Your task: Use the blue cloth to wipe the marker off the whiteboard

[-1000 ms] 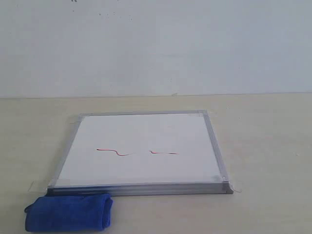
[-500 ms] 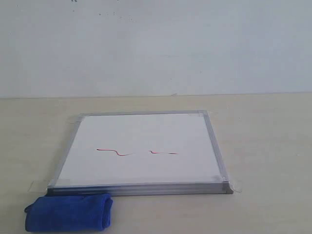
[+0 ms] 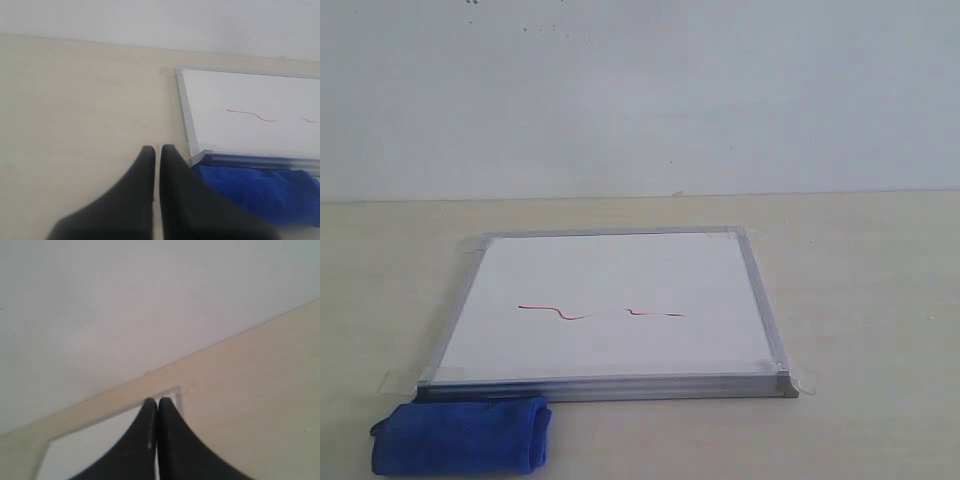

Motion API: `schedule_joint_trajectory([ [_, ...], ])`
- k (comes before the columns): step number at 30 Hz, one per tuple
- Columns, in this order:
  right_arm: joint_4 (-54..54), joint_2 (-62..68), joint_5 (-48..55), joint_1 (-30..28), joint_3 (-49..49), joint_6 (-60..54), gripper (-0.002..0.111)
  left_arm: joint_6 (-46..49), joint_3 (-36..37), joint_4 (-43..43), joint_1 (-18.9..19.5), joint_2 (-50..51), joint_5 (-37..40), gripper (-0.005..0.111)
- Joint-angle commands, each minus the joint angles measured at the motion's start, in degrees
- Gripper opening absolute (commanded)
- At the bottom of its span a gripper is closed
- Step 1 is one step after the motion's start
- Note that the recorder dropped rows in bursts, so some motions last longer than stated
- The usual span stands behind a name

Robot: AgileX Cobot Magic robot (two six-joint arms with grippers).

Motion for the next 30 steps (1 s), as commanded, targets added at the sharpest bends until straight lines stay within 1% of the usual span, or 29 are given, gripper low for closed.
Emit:
schedule_joint_trajectory([
  [1, 0.2, 6.0, -0.7, 1.9, -0.3, -8.8, 0.000, -0.4, -0.1, -0.5, -0.3, -0.1, -0.1, 0.004],
  [4, 0.2, 10.9, -1.5, 5.2, -0.4, -13.0, 0.000, -0.4, -0.1, -0.5, -0.3, -0.1, -0.1, 0.004],
  [6, 0.2, 14.1, 0.4, 7.6, -1.7, -16.1, 0.000, -0.4, -0.1, -0.5, -0.3, -0.1, -0.1, 0.004],
  [11, 0.2, 24.6, 13.3, 14.3, -10.1, -24.1, 0.000, -0.4, -0.1, -0.5, -0.3, -0.1, -0.1, 0.004],
  [14, 0.2, 30.1, 22.4, 17.9, -17.2, -30.9, 0.000, -0.4, -0.1, -0.5, -0.3, -0.1, -0.1, 0.004],
  [17, 0.3, 35.2, 29.3, 21.7, -23.7, -35.0, 0.000, -0.4, -0.1, -0.5, -0.3, -0.1, -0.1, 0.004],
  [20, 0.3, 39.9, 30.3, 26.5, -28.0, -41.4, 0.000, -0.4, -0.1, -0.5, -0.3, -0.1, -0.1, 0.004],
  [24, 0.3, 44.7, 30.2, 33.6, -31.7, -58.6, 0.000, -0.4, -0.1, -0.5, -0.3, -0.1, -0.1, 0.004],
  [25, 0.3, 45.7, 29.4, 35.3, -32.6, -59.8, 0.000, -0.4, -0.1, -0.5, -0.3, -0.1, -0.1, 0.004],
  [27, 0.9, 48.6, 28.3, 38.1, -35.6, -56.4, 0.000, -0.4, -0.1, -0.5, -0.3, -0.1, -0.1, 0.004],
  [29, 3.3, 51.9, 29.2, 39.5, -39.0, -54.2, 0.000, -0.4, -0.1, -0.5, -0.3, -0.1, -0.1, 0.004],
  [30, 5.4, 53.6, 30.5, 39.9, -40.8, -55.3, 0.000, -0.4, -0.1, -0.5, -0.3, -0.1, -0.1, 0.004],
])
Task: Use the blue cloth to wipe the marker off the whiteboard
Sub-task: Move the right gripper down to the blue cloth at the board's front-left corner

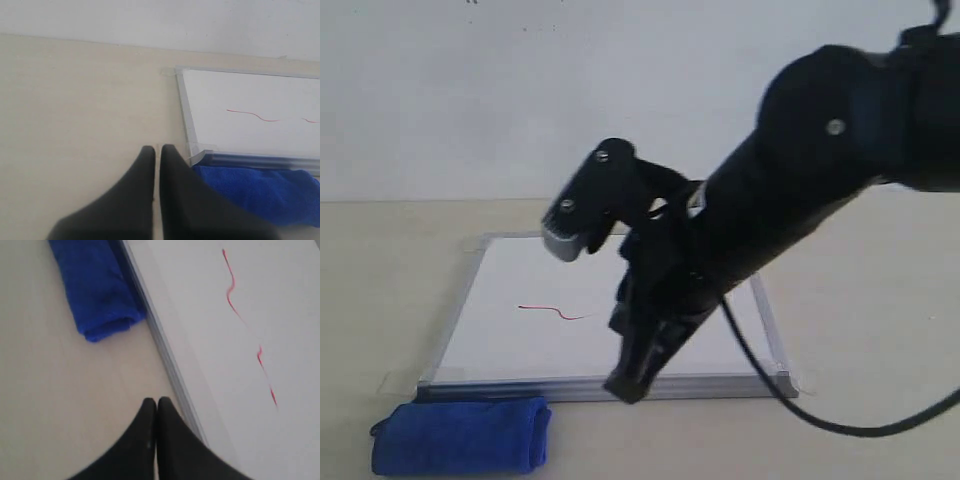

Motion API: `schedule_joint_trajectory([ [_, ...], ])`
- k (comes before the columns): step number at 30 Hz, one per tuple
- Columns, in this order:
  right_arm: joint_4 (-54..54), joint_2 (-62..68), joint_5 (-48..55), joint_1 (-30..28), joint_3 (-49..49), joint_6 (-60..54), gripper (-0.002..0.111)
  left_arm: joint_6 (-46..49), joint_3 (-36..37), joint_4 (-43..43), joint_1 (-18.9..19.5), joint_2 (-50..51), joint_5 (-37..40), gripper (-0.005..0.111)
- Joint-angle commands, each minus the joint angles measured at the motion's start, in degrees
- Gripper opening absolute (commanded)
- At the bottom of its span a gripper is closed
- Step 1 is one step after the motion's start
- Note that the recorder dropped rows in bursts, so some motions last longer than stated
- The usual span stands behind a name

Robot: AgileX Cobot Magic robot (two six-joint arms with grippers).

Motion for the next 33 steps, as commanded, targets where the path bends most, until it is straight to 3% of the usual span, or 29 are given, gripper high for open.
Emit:
schedule_joint_trajectory([
  [1, 6.2, 6.7, 2.8, 2.8, -7.5, -1.5, 0.000, -0.4, -0.1, -0.5, -0.3, -0.1, -0.1, 0.004],
  [6, 14.3, 15.2, 8.4, 3.1, -16.6, -5.2, 0.000, -0.4, -0.1, -0.5, -0.3, -0.1, -0.1, 0.004],
  [12, 16.1, 23.0, 8.1, 4.6, -23.5, -6.2, 0.002, -0.4, -0.1, -0.5, -0.3, -0.1, -0.1, 0.004],
  [14, 16.0, 25.2, 7.4, 5.4, -25.5, -6.3, 0.009, -0.4, -0.1, -0.5, -0.3, -0.1, -0.1, 0.004],
  [21, 15.8, 31.3, 3.7, 7.8, -27.2, -10.2, 0.055, -0.4, -0.1, -0.5, -0.3, -0.1, -0.1, 0.004],
  [29, 16.0, 33.5, -0.1, 9.5, -27.2, -16.0, 0.057, -0.4, -0.1, -0.5, -0.3, -0.1, -0.1, 0.004],
  [33, 16.0, 34.8, -0.6, 9.5, -27.2, -17.7, 0.070, -0.4, -0.1, -0.5, -0.3, -0.1, -0.1, 0.004],
])
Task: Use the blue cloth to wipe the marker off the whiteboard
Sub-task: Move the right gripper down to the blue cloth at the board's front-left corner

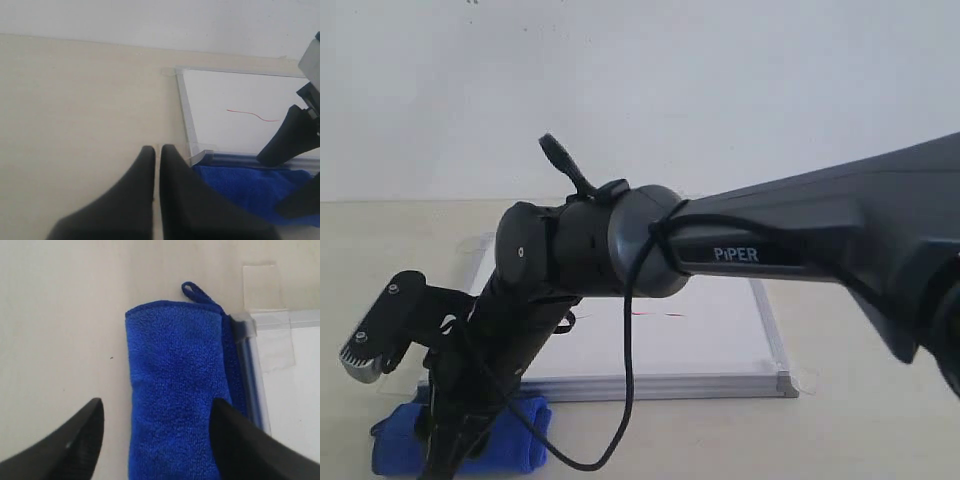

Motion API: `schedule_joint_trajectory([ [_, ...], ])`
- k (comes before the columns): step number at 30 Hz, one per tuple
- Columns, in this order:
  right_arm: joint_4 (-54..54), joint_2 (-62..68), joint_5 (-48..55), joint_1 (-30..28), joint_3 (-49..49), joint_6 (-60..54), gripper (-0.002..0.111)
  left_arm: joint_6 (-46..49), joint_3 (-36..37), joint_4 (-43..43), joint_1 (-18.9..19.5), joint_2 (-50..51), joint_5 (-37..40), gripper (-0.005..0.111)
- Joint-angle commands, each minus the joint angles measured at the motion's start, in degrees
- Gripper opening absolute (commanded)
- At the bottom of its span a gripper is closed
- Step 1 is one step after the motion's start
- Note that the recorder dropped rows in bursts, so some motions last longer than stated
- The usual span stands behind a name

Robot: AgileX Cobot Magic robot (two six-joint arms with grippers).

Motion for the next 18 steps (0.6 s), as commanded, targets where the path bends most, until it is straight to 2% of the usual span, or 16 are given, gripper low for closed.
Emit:
schedule_joint_trajectory([
  [1, 0.0, 1.2, -1.0, 0.1, -0.4, -2.3, 0.074, -0.4, -0.1, -0.5, -0.3, -0.1, -0.1, 0.004],
  [18, -0.2, 5.5, -4.7, 0.1, -0.4, -3.4, 0.074, -0.4, -0.1, -0.5, -0.3, -0.1, -0.1, 0.004],
])
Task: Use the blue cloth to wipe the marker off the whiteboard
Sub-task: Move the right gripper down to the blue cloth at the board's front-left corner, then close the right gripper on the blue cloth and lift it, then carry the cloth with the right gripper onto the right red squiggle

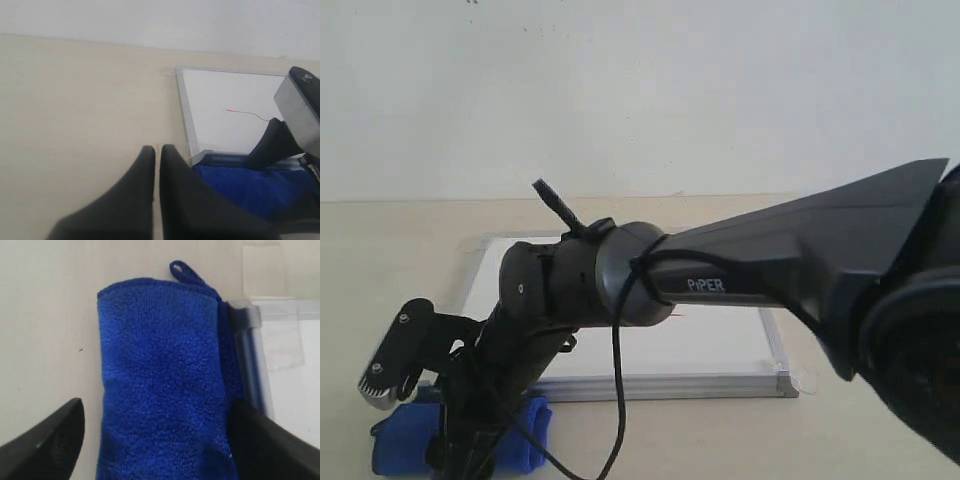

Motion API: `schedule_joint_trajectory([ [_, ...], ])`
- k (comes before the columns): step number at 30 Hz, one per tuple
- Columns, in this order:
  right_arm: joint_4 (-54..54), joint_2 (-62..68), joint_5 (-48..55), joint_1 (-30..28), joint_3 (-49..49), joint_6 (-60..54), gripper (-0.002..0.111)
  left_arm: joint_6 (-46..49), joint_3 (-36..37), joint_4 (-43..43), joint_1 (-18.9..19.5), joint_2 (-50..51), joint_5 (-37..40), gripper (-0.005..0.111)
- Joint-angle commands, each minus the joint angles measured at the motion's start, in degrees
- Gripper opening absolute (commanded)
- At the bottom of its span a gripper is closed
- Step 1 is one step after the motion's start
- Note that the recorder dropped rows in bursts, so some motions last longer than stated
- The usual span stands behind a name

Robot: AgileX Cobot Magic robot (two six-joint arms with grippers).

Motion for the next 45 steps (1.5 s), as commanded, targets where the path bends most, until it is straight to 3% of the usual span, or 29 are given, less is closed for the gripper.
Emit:
schedule_joint_trajectory([
  [1, -0.1, 1.3, -0.2, 0.1, -0.3, -0.3, 0.074, -0.4, -0.1, -0.5, -0.3, -0.1, -0.1, 0.004],
  [8, -0.2, 2.4, -0.5, 0.1, -0.3, -0.1, 0.074, -0.4, -0.1, -0.5, -0.3, -0.1, -0.1, 0.004],
  [10, -0.2, 2.5, -0.2, 0.1, -0.3, 0.0, 0.065, -0.4, -0.1, -0.5, -0.3, -0.1, -0.1, 0.004],
  [18, -0.2, 2.5, 4.6, 0.1, -0.3, 0.0, -0.001, -0.4, -0.1, -0.5, -0.3, -0.1, -0.1, 0.004],
  [25, -0.2, 0.9, 6.8, 0.1, -0.3, 0.8, 0.000, -0.4, -0.1, -0.5, -0.3, -0.1, -0.1, 0.004],
  [31, -5.9, -7.0, 7.9, 0.1, -0.3, 9.0, 0.000, -0.4, -0.1, -0.5, -0.3, -0.1, -0.1, 0.004],
  [34, -14.8, -11.6, 7.4, -0.3, -0.3, 17.8, 0.000, -0.4, -0.1, -0.5, -0.3, -0.1, -0.1, 0.004],
  [42, -48.2, -17.4, 10.7, -6.8, -0.3, 58.2, 0.000, -0.4, -0.1, -0.5, -0.3, -0.1, -0.1, 0.004],
  [45, -50.3, -17.0, 11.5, -11.0, -0.3, 64.8, 0.000, -0.4, -0.1, -0.5, -0.3, -0.1, -0.1, 0.004],
])
